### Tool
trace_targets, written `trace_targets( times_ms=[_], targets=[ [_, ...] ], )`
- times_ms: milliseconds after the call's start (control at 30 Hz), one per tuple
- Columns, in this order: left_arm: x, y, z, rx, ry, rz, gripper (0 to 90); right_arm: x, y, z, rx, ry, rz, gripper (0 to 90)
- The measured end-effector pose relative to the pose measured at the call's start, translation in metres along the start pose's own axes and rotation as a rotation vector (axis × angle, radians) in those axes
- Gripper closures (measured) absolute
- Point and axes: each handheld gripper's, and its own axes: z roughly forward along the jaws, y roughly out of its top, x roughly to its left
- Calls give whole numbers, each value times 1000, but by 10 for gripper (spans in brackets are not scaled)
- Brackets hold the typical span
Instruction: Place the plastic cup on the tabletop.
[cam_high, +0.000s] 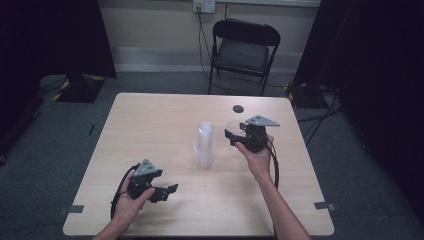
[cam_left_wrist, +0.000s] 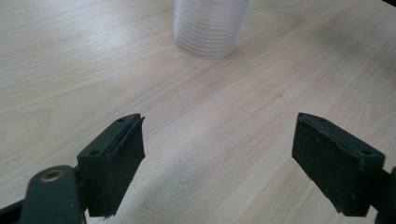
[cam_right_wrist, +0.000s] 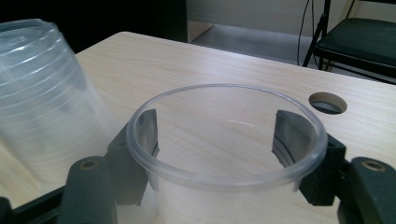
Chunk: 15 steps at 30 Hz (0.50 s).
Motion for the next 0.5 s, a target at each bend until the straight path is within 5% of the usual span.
trace_targets(
  times_ms=[500],
  targets=[
    [-3,1,4,3,-6,3,172,-17,-8,37,22,-61,46,308]
  ],
)
